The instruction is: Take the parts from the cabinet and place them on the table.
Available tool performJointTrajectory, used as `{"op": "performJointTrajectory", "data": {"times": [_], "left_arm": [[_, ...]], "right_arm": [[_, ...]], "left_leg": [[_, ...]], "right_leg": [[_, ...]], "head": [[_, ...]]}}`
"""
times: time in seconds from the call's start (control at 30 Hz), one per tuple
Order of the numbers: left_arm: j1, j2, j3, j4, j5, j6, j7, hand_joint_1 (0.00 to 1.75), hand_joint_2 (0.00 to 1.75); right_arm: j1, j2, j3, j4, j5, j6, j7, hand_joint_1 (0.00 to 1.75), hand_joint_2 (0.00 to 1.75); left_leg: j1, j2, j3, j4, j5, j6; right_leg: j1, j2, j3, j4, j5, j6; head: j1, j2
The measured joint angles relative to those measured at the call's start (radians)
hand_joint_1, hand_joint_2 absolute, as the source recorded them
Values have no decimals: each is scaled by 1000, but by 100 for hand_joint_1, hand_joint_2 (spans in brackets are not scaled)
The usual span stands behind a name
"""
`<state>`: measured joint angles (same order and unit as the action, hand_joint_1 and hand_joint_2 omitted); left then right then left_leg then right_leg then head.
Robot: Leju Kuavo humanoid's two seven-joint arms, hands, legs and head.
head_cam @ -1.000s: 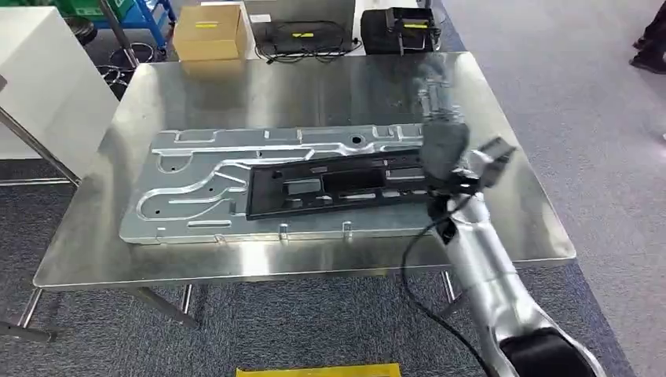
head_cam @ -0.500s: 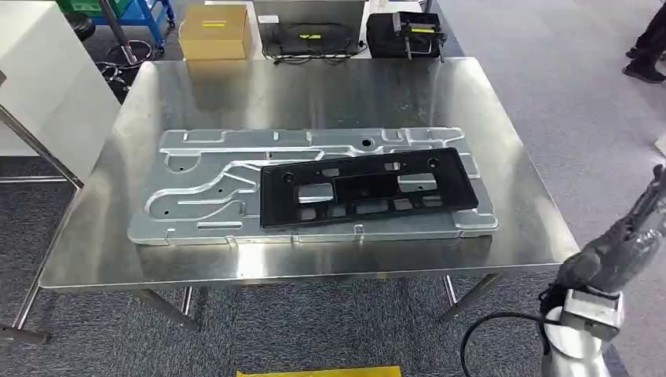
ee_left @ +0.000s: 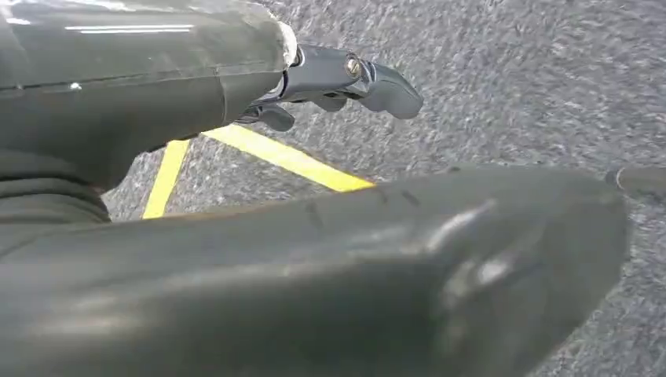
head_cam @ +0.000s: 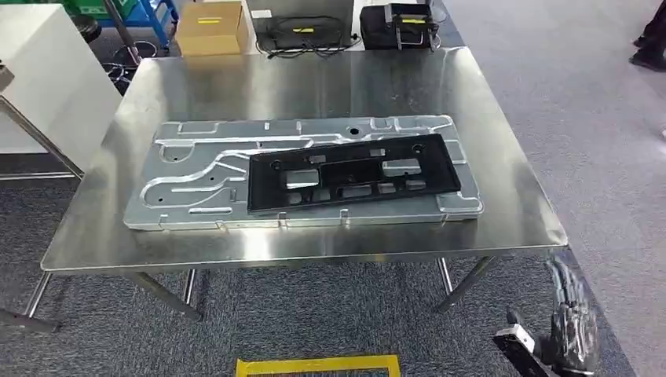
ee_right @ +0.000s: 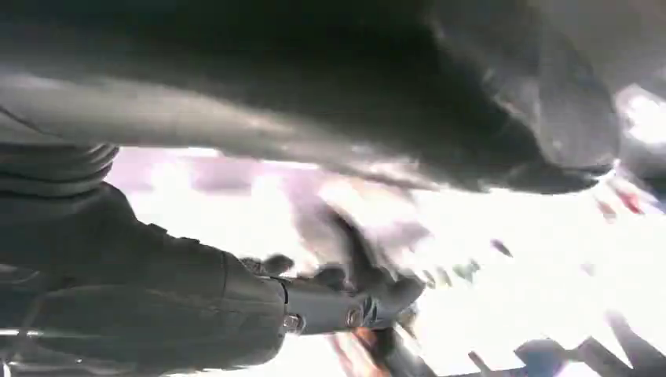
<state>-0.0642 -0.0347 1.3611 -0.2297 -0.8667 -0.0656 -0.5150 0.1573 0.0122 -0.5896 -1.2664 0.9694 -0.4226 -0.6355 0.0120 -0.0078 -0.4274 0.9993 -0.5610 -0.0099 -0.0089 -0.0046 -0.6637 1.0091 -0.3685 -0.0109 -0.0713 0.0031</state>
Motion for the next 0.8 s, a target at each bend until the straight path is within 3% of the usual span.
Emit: {"op": "performJointTrajectory", "data": {"times": [0.03,0.1,0.17,0.2,0.23,0.3,0.33,0.37,0.4,0.47,0.5,0.53,0.57,0.67,0.7,0.73,0.8], "left_arm": [[-3,-1,0,0,-1,0,1,0,0],[-2,-11,0,0,-10,0,11,0,0],[6,-18,0,0,-14,0,15,0,0],[6,-25,0,0,-16,0,18,0,0],[6,-26,0,0,-24,0,27,0,0],[5,-30,-2,1,-51,0,57,0,0],[5,-31,-7,1,-68,-2,74,0,0],[6,-31,-13,2,-84,-5,88,0,0],[6,-32,-23,2,-105,-12,102,0,0],[7,-35,-44,5,-146,-30,124,0,0],[5,-39,-56,6,-163,-39,139,0,0],[5,-39,-71,6,-174,-43,152,0,0],[4,-42,-79,8,-179,-47,161,0,0],[2,-53,-93,11,-187,-49,194,0,0],[4,-56,-99,11,-189,-49,202,0,0],[6,-60,-103,11,-196,-48,208,0,0],[8,-69,-111,14,-210,-46,219,0,0]], "right_arm": [[-32,0,-51,147,19,21,46,0,0],[-74,0,-141,398,24,57,155,0,0],[-84,-1,-201,556,23,66,190,0,0],[-92,0,-226,634,23,73,204,0,0],[-103,2,-245,704,24,98,243,0,0],[-129,6,-284,801,27,148,378,0,0],[-139,11,-300,842,35,165,443,0,0],[-147,15,-312,874,40,185,498,0,0],[-153,20,-318,904,44,216,561,0,0],[-164,26,-329,942,47,270,651,0,0],[-172,30,-335,960,54,298,702,0,0],[-182,36,-336,974,61,317,737,0,0],[-186,38,-337,983,66,326,752,0,0],[-193,48,-347,1009,68,340,768,0,0],[-193,48,-350,1016,69,343,771,0,0],[-195,48,-354,1020,69,344,771,0,0],[-195,47,-361,1023,68,349,775,0,0]], "left_leg": [[-10,0,11,-33,-3,4],[-12,0,1,-27,10,18],[-16,0,-9,-31,34,30],[-10,8,-18,-33,49,34],[-10,12,-34,-33,60,43],[-10,24,-62,-33,82,47],[-11,26,-77,-32,92,46],[-10,27,-91,-28,102,44],[-9,27,-106,-24,112,40],[-8,28,-136,-12,125,33],[-7,27,-151,-2,131,28],[-11,27,-162,8,135,21],[-11,27,-166,14,139,16],[-9,27,-168,8,162,-6],[-5,24,-173,15,157,-12],[-3,19,-187,43,106,-14],[-1,18,-227,179,-26,-18]], "right_leg": [[10,1,-5,3,8,7],[2,-1,-2,-2,23,21],[-4,0,-3,-13,46,35],[-9,5,-13,-1,21,37],[-9,4,-30,42,-50,40],[-13,4,-64,192,-182,50],[-14,4,-72,258,-214,54],[-15,4,-69,303,-214,57],[-18,4,-48,308,-187,59],[-22,4,38,220,-126,59],[-24,4,119,115,-116,58],[-21,6,190,17,-157,55],[-14,9,205,-21,-171,44],[-8,6,190,-16,-157,23],[-17,0,180,-25,-141,11],[-14,-4,167,-24,-130,1],[-9,-4,136,-23,-107,-7]], "head": [[0,0],[0,0],[0,0],[0,0],[1,0],[1,0],[1,0],[1,0],[1,0],[1,0],[1,0],[1,0],[0,0],[0,0],[1,0],[0,0],[0,0]]}}
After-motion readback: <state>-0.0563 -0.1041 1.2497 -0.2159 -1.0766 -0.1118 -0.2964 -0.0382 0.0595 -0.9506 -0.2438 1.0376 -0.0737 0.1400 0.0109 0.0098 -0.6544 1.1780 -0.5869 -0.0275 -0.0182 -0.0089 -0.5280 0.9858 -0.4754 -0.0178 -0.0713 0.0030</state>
